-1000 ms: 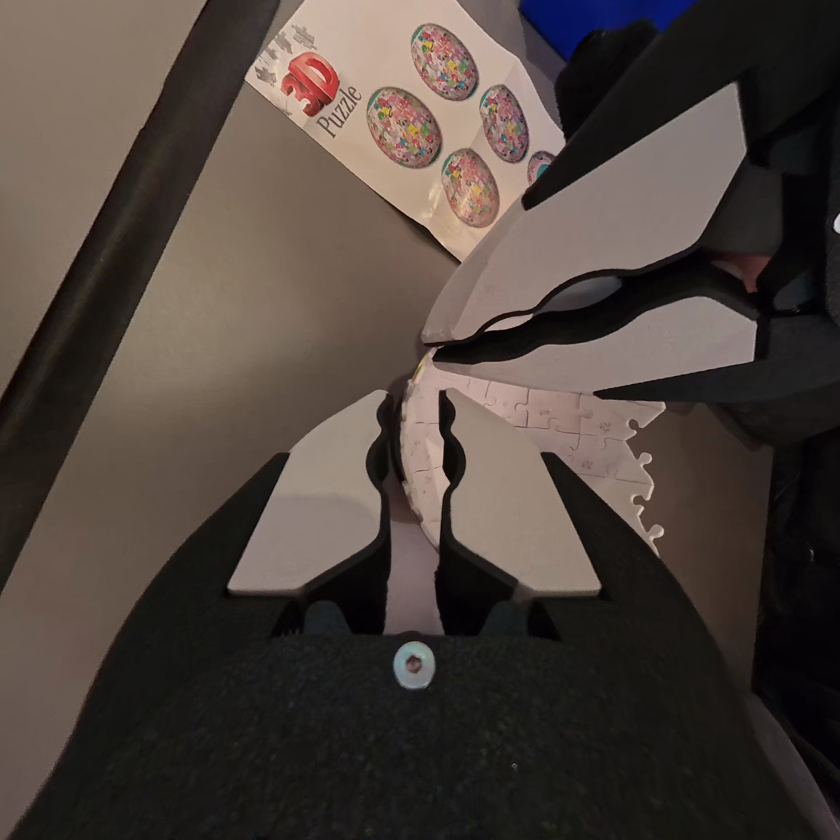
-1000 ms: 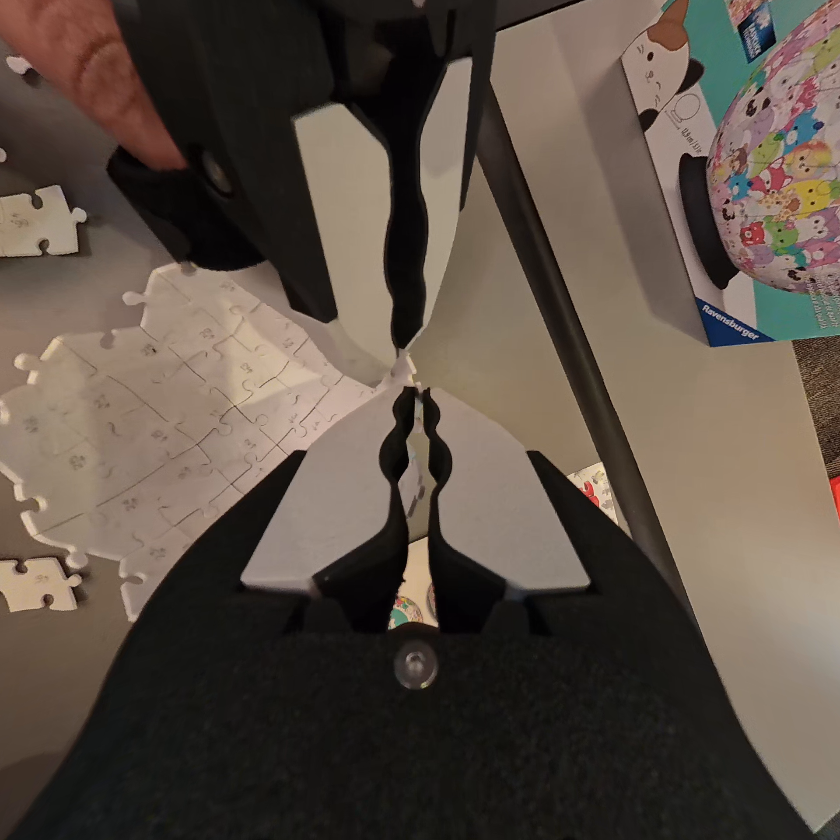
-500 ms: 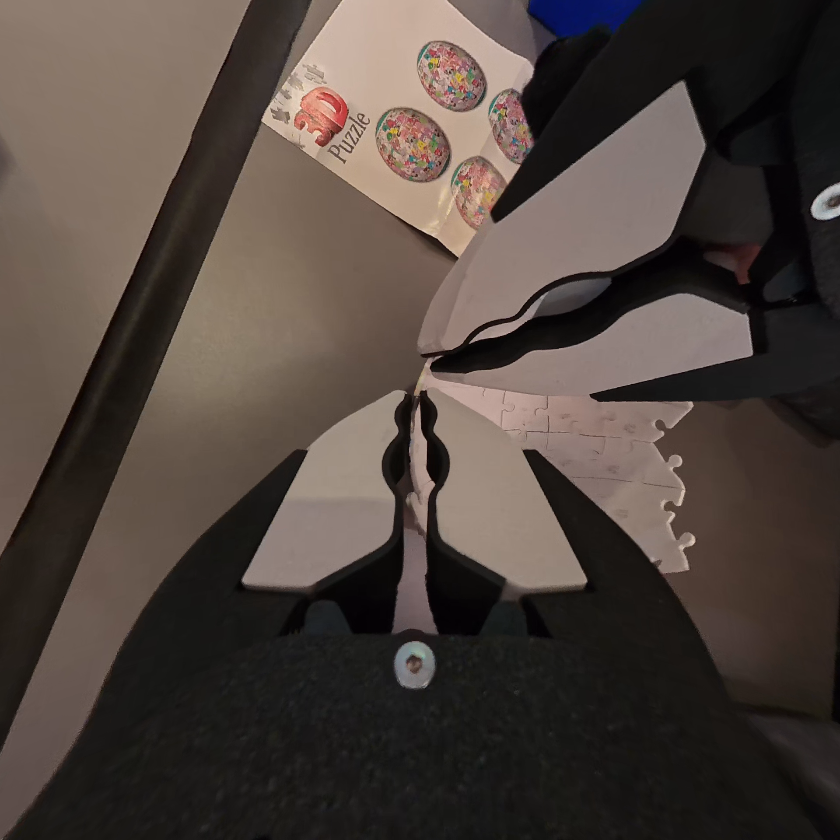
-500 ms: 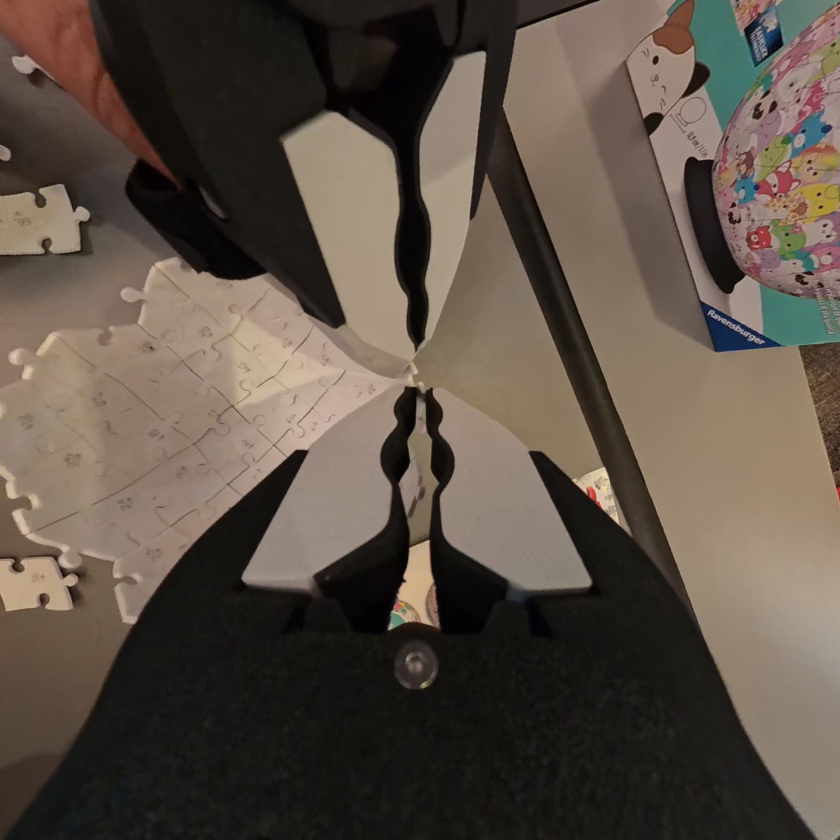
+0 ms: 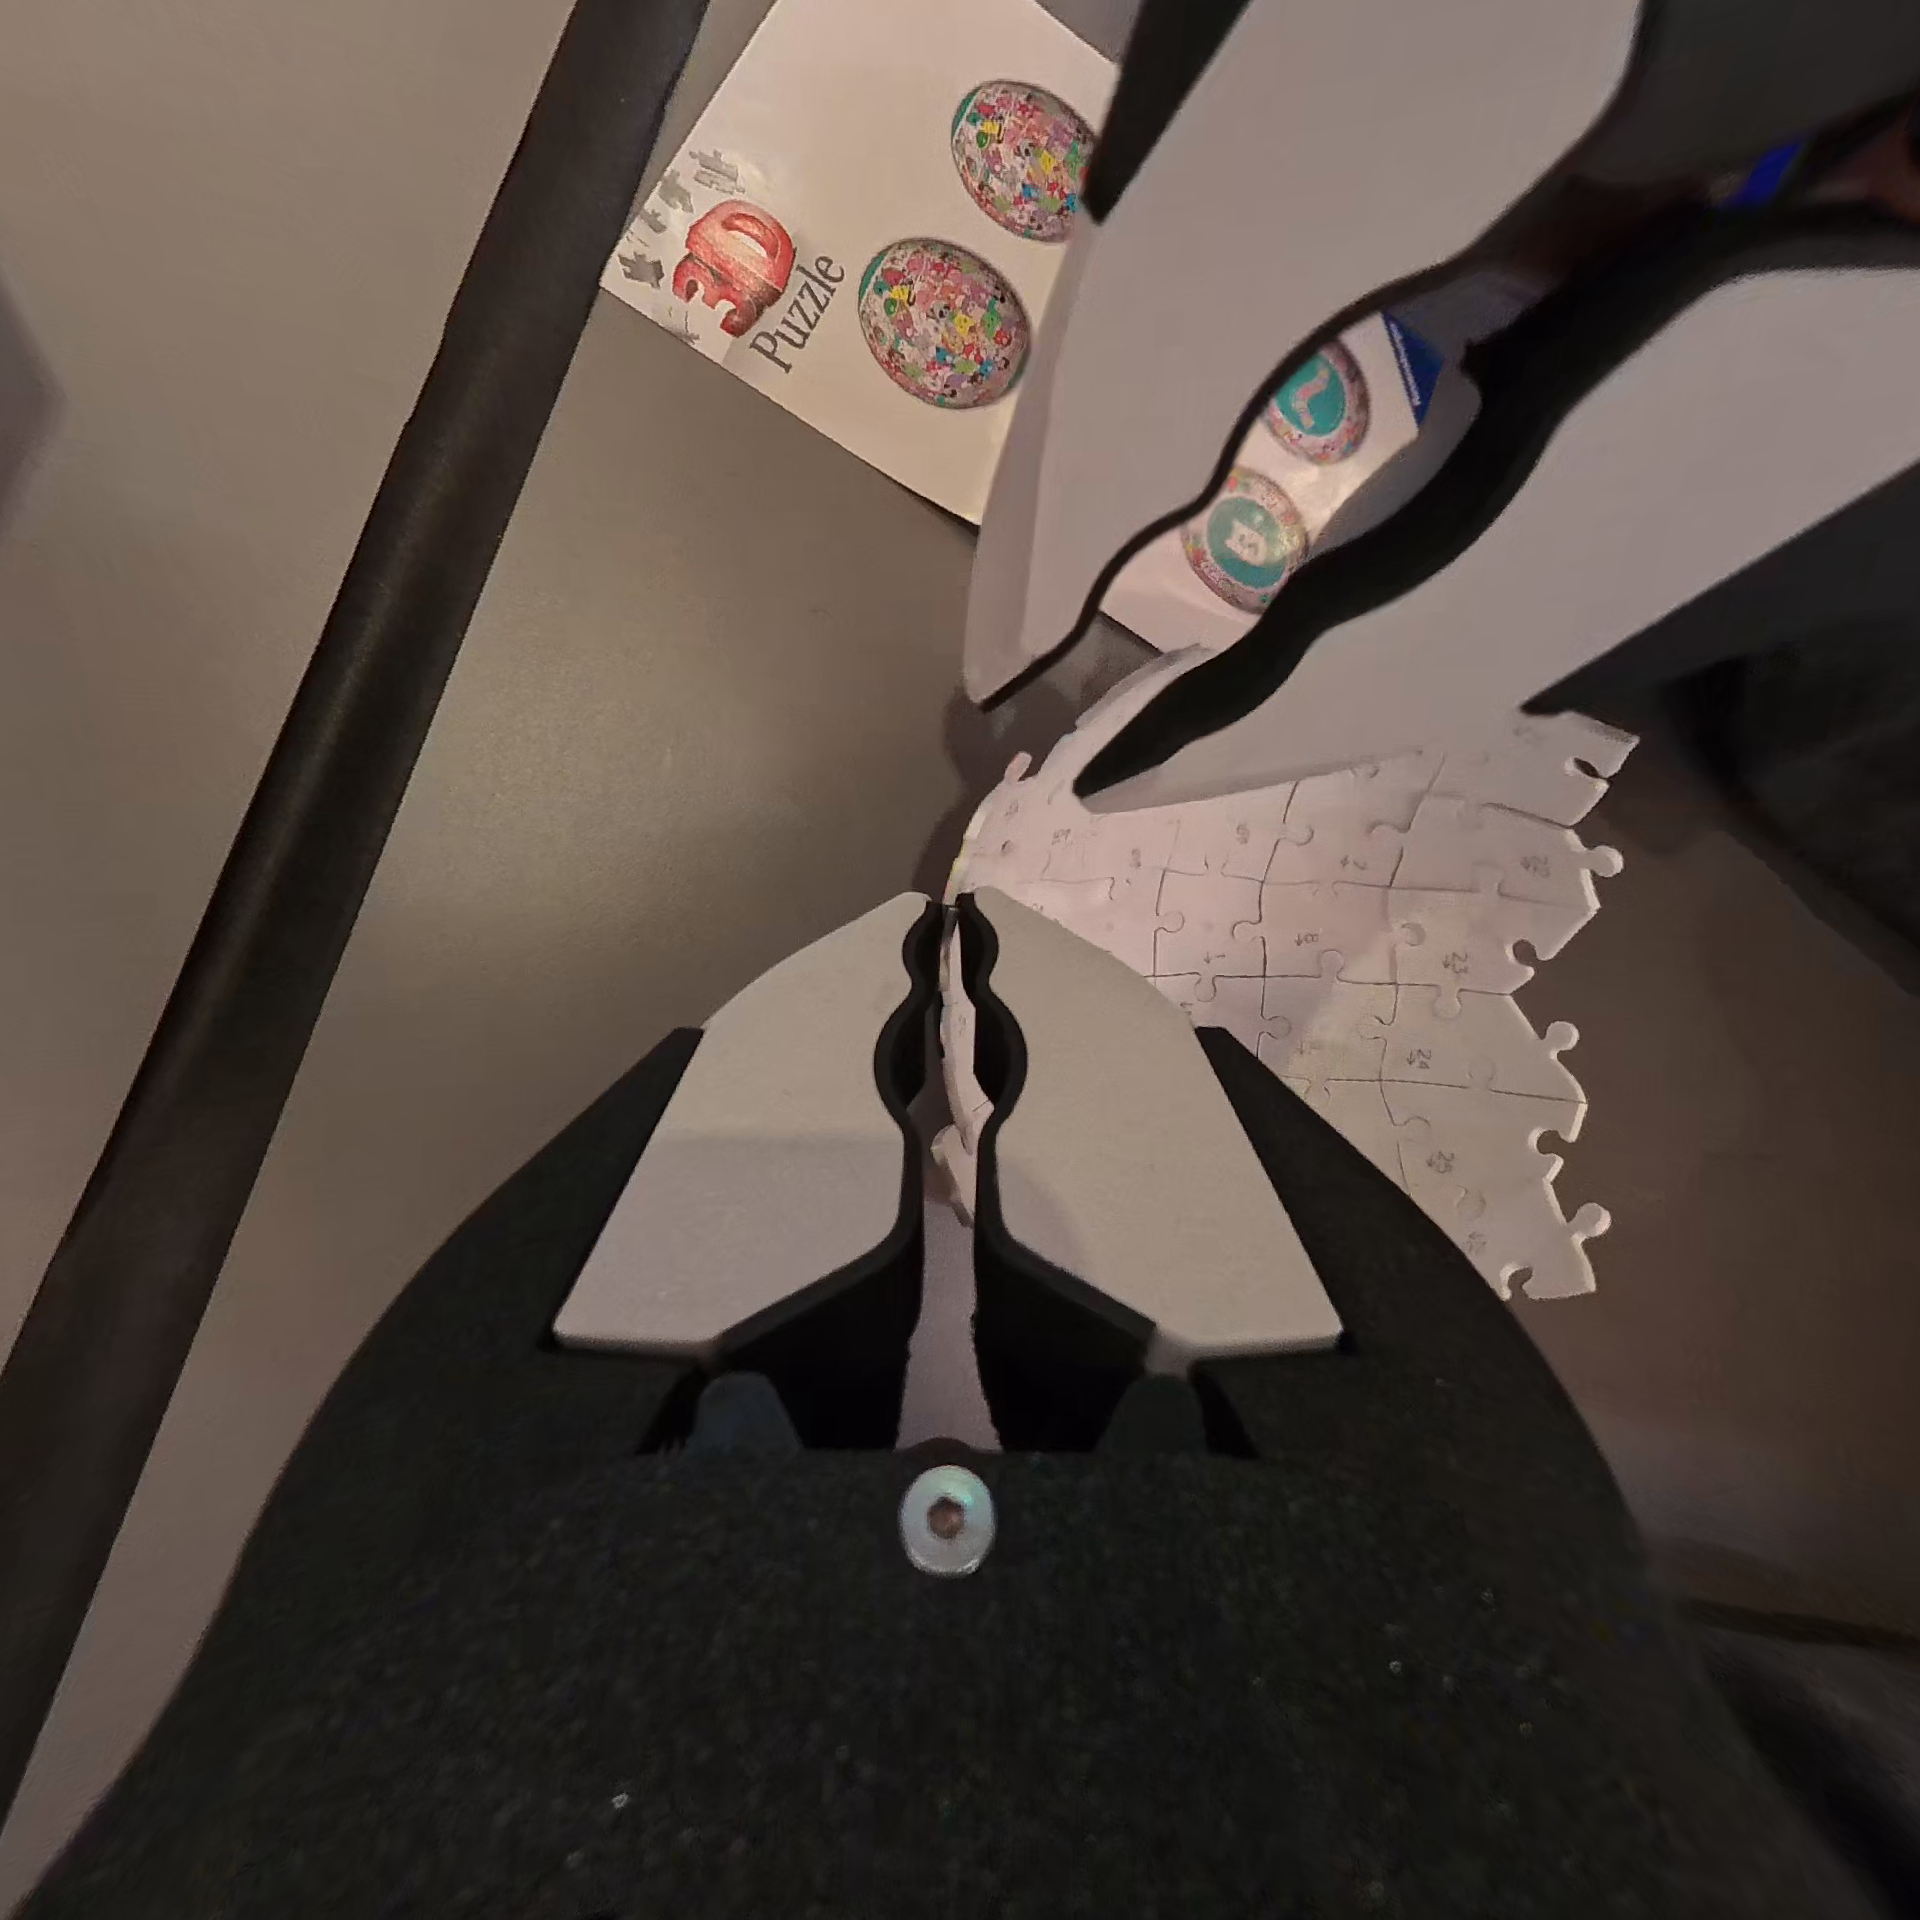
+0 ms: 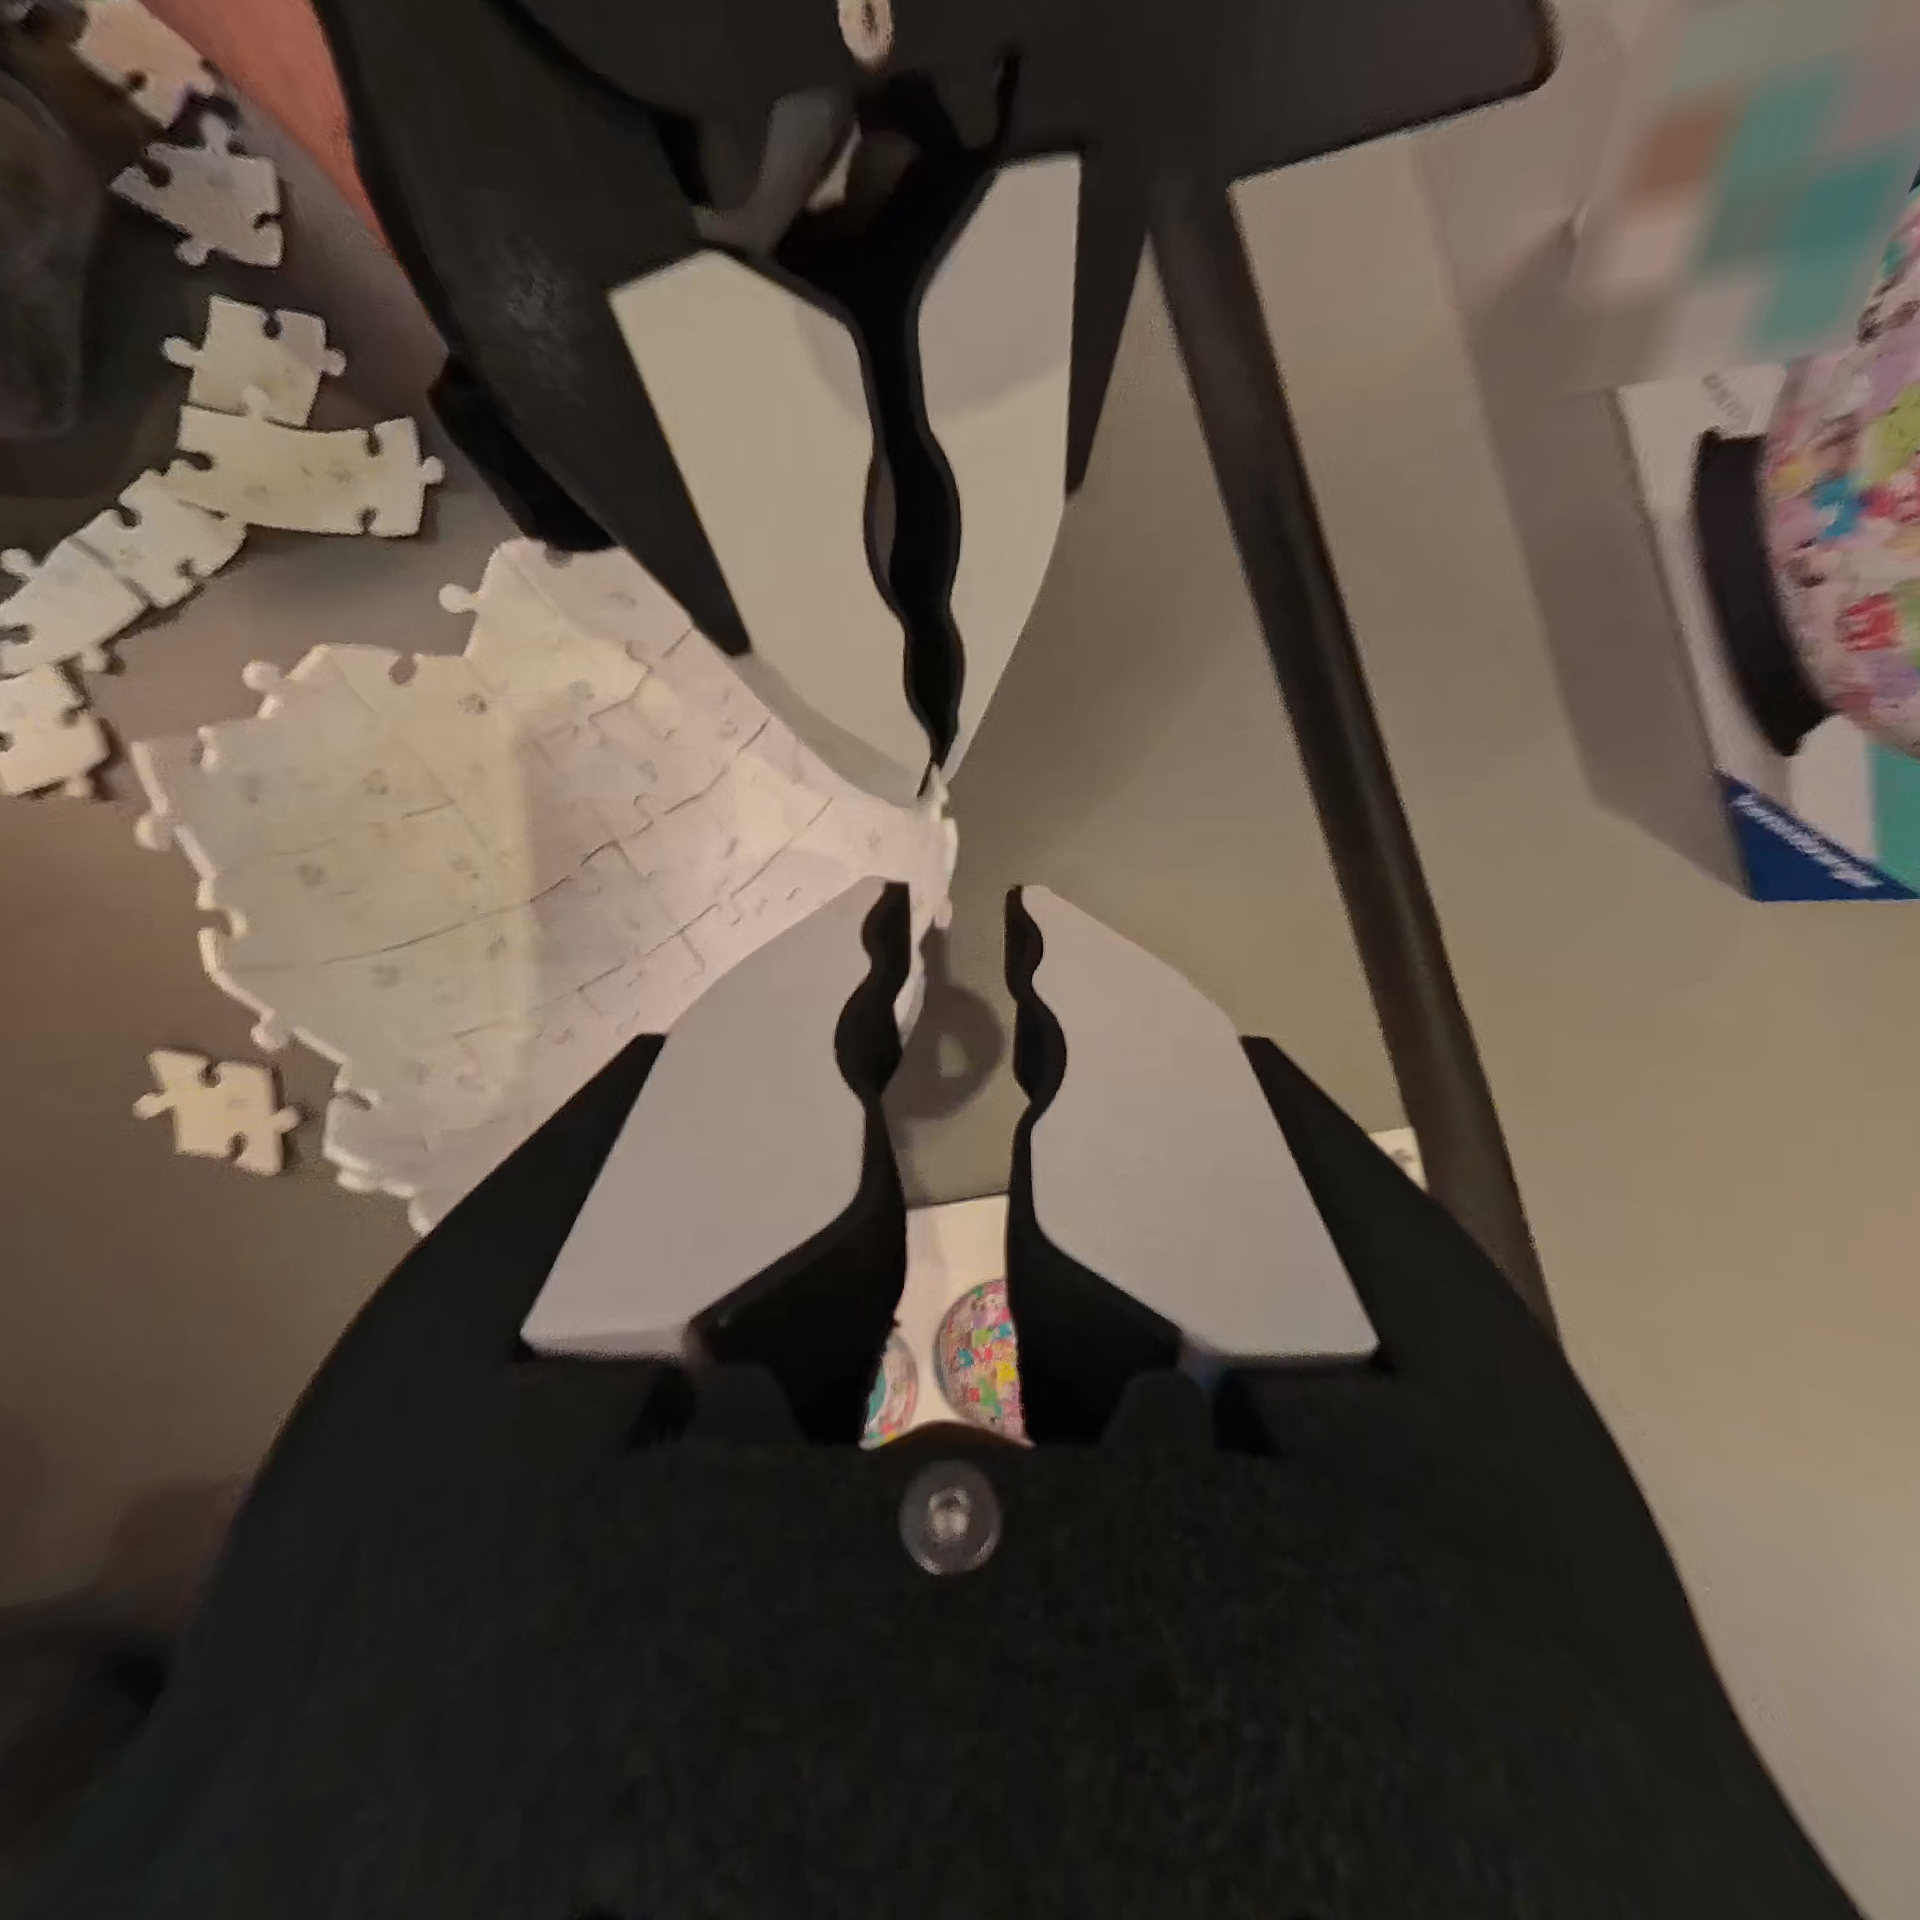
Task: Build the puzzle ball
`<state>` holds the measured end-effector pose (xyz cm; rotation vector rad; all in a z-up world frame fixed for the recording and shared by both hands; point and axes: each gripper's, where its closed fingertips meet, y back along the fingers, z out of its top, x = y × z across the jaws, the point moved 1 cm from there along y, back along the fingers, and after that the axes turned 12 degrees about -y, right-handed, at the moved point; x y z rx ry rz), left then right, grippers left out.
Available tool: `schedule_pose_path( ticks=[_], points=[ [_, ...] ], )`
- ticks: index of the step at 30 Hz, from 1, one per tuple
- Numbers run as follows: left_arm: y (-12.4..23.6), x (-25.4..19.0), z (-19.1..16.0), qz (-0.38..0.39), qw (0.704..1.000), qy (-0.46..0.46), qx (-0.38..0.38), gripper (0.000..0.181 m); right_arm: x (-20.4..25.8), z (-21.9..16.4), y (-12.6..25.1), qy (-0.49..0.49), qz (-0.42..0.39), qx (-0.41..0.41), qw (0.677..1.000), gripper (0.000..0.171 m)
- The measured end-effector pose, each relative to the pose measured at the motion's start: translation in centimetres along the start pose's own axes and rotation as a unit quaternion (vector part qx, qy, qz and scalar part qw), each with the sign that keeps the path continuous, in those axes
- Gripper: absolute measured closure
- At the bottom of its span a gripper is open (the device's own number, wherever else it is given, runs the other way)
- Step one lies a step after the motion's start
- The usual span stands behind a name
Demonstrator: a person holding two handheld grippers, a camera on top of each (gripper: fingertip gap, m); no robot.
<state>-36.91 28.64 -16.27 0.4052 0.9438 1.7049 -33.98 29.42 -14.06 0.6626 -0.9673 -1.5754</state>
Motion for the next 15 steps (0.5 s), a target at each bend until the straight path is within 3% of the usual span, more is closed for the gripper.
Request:
schedule_pose_path(
  ticks=[7, 15],
  points=[
    [0.09, 0.0, -0.04, 0.001, 1.0, -0.001, -0.001, 0.178, 0.13, -1.08, -0.81, 0.005, 0.05, 0.122, 0.991, 0.153],
    [0.31, 0.23, -0.04, -0.008, 1.0, 0.01, -0.018, 0.178, -0.13, -0.91, -0.7, 0.007, 0.046, 0.134, 0.99, 0.158]
  ],
)
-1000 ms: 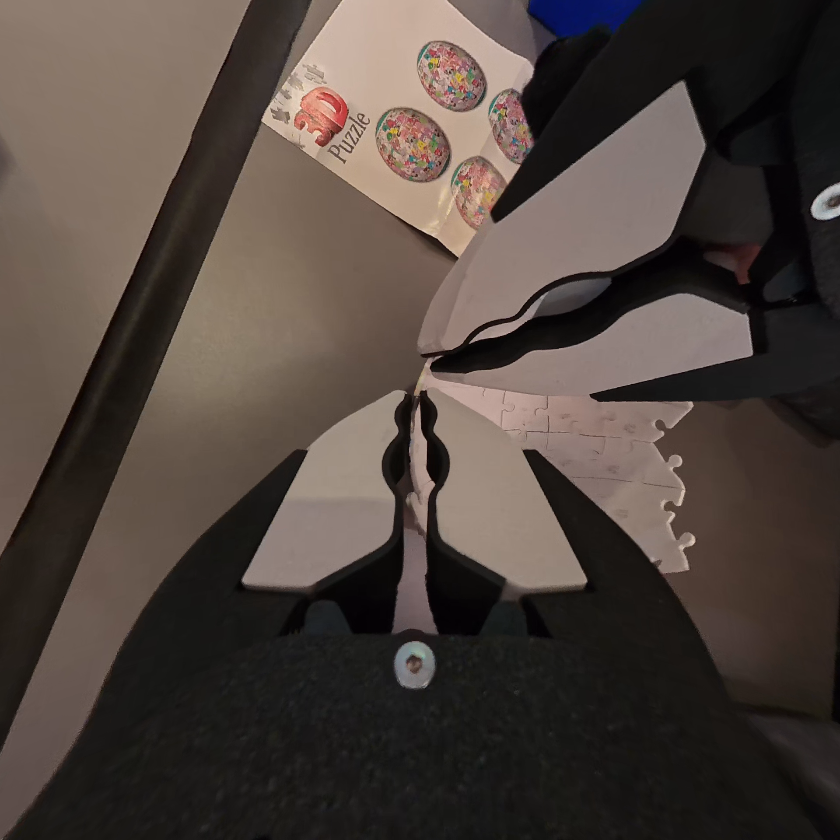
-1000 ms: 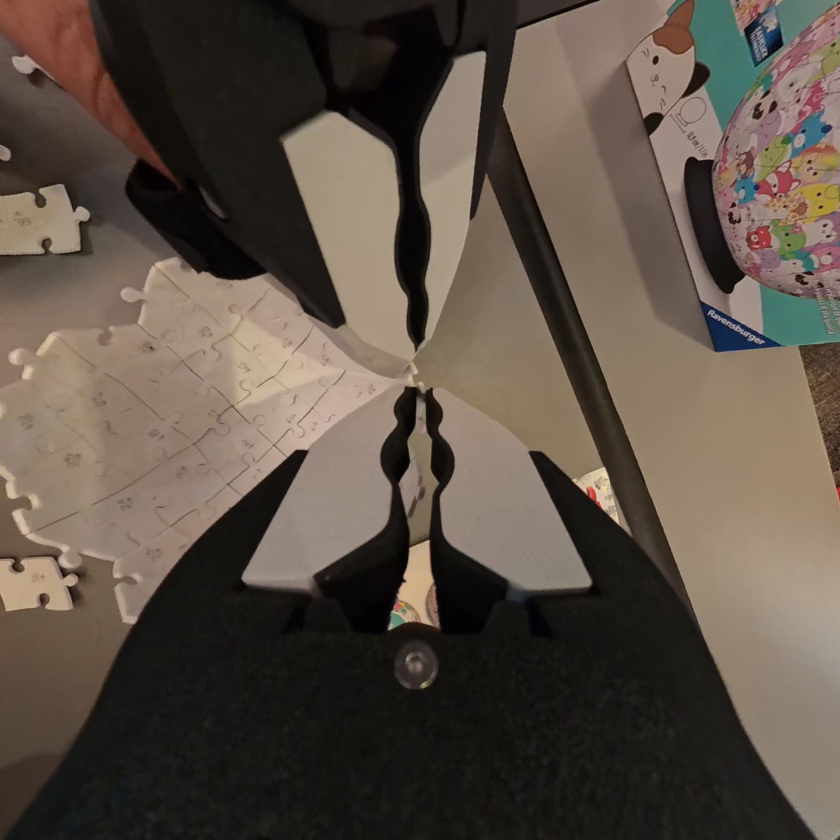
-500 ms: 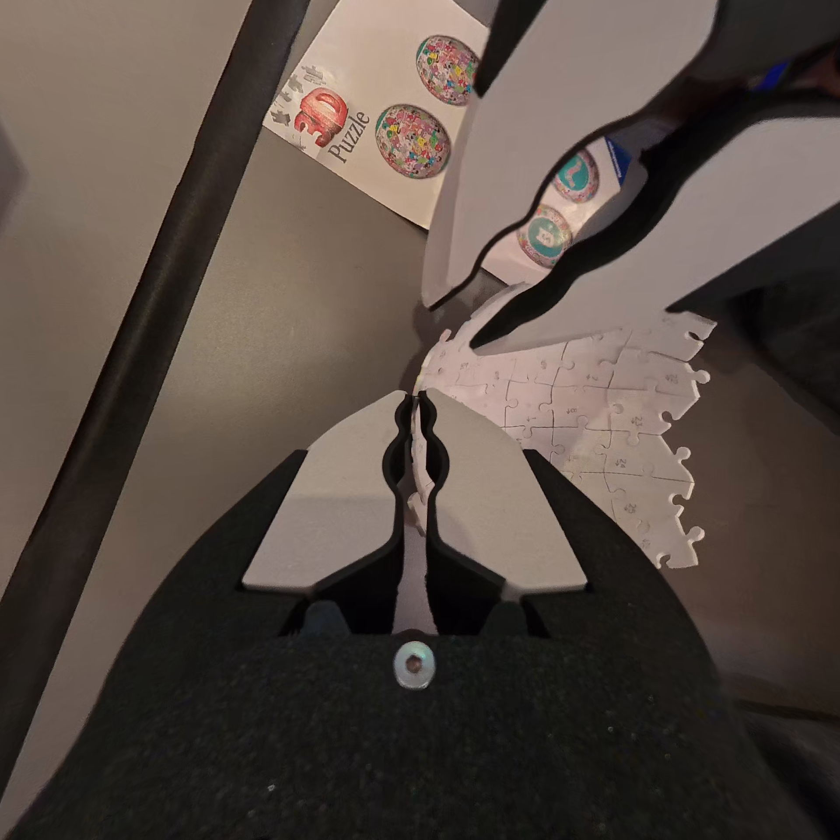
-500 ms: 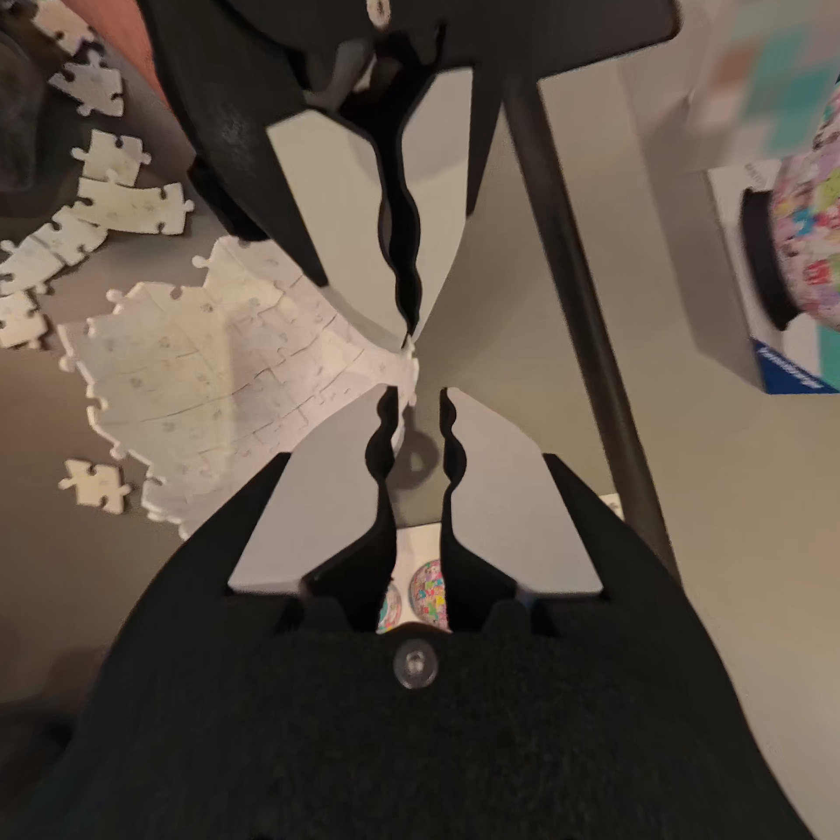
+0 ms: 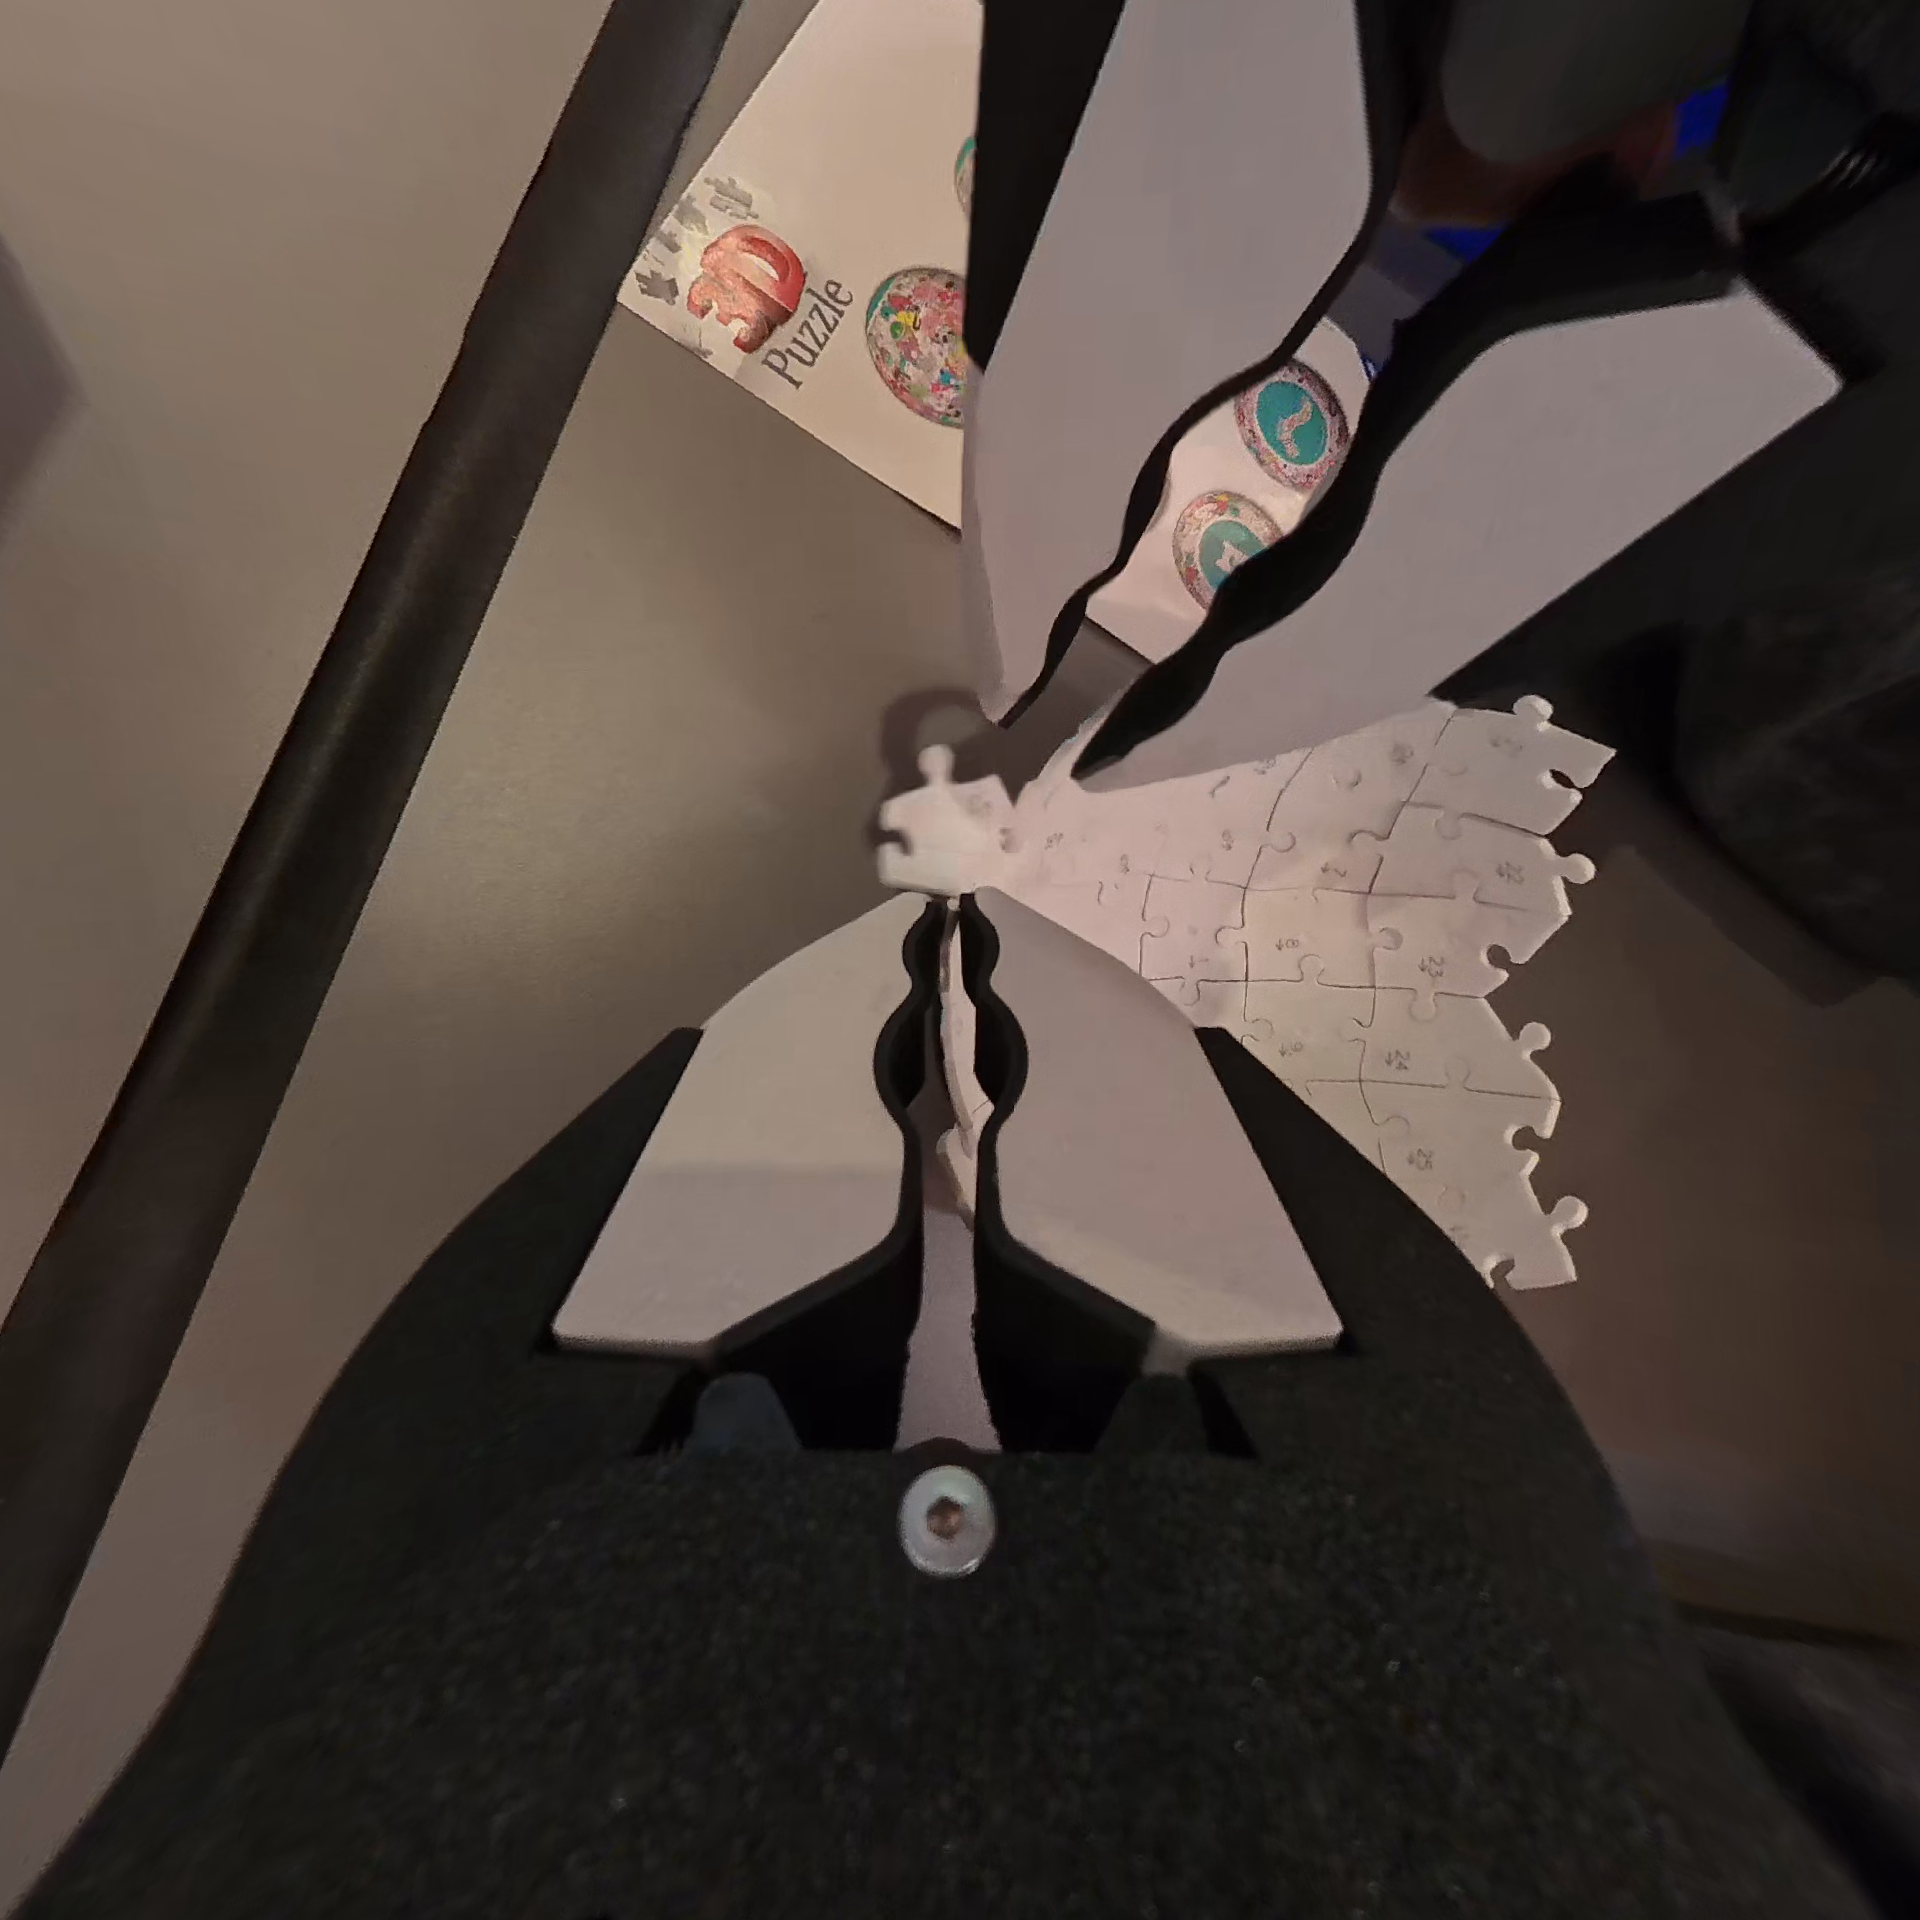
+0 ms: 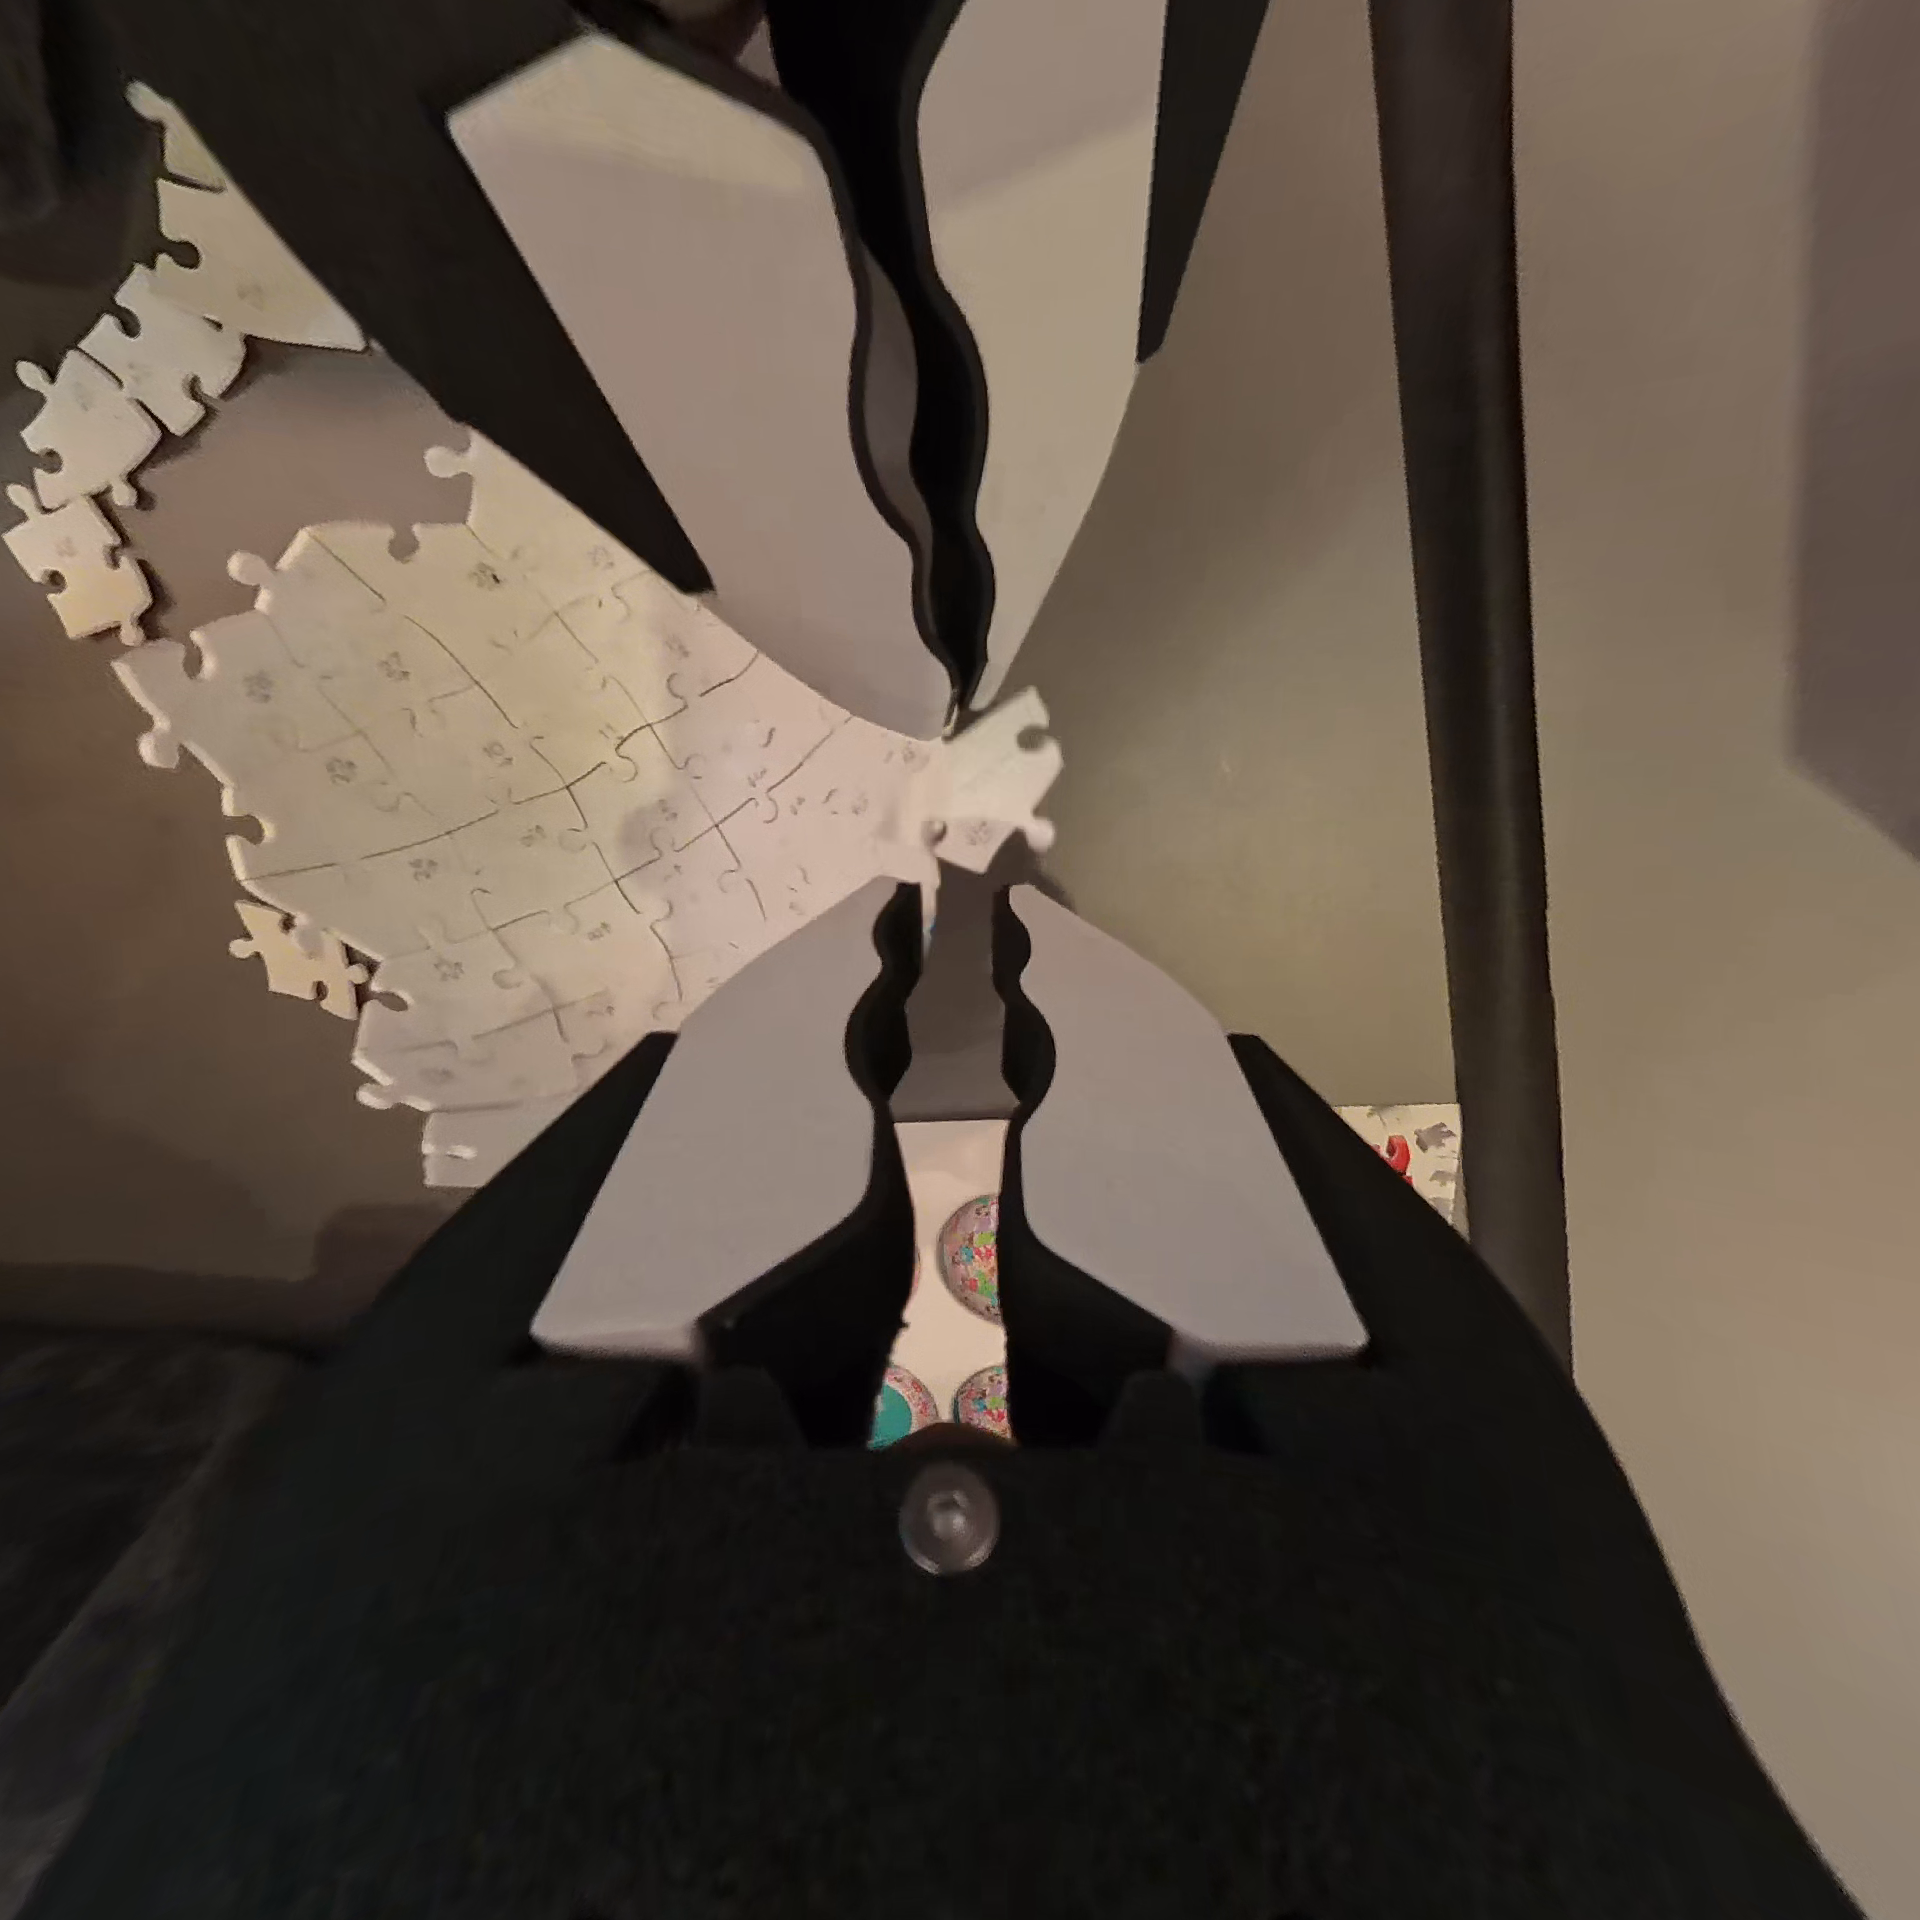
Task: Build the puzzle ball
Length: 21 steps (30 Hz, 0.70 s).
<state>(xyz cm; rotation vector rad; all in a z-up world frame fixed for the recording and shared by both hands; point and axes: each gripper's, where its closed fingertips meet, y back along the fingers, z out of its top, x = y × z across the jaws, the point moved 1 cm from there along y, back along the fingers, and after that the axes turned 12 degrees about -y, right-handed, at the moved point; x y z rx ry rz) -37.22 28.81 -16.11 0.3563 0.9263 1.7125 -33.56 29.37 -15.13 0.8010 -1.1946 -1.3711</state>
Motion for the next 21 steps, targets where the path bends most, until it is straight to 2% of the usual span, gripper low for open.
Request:
schedule_pose_path(
  ticks=[5, 8, 11, 15, 18, 21],
  points=[
    [0.0, -0.1, 0.0, 0.002, 1.0, -0.003, -0.001, 0.178, -1.0, 0.4, -0.1, 0.001, -0.02, -0.027, 0.999, 0.16],
    [0.2, -0.1, 0.1, -0.001, 1.0, -0.002, -0.006, 0.178, -1.6, 1.0, 1.5, -0.005, -0.019, -0.094, 0.995, 0.159],
    [1.0, -0.1, 0.6, -0.009, 0.999, 0.011, -0.034, 0.177, -2.6, 1.8, 3.8, -0.03, -0.028, -0.181, 0.983, 0.158],
    [2.4, -0.5, 1.9, -0.03, 0.995, 0.032, -0.084, 0.161, -2.1, 2.6, 8.7, -0.029, -0.039, -0.292, 0.955, 0.161],
    [3.0, -0.7, 1.9, -0.021, 0.996, 0.022, -0.082, 0.158, -0.7, 2.9, 12.8, -0.023, -0.046, -0.372, 0.927, 0.162],
    [3.5, -1.1, 1.2, -0.004, 0.998, 0.03, -0.057, 0.157, 0.7, 2.4, 15.3, -0.019, -0.057, -0.408, 0.911, 0.163]
  ],
)
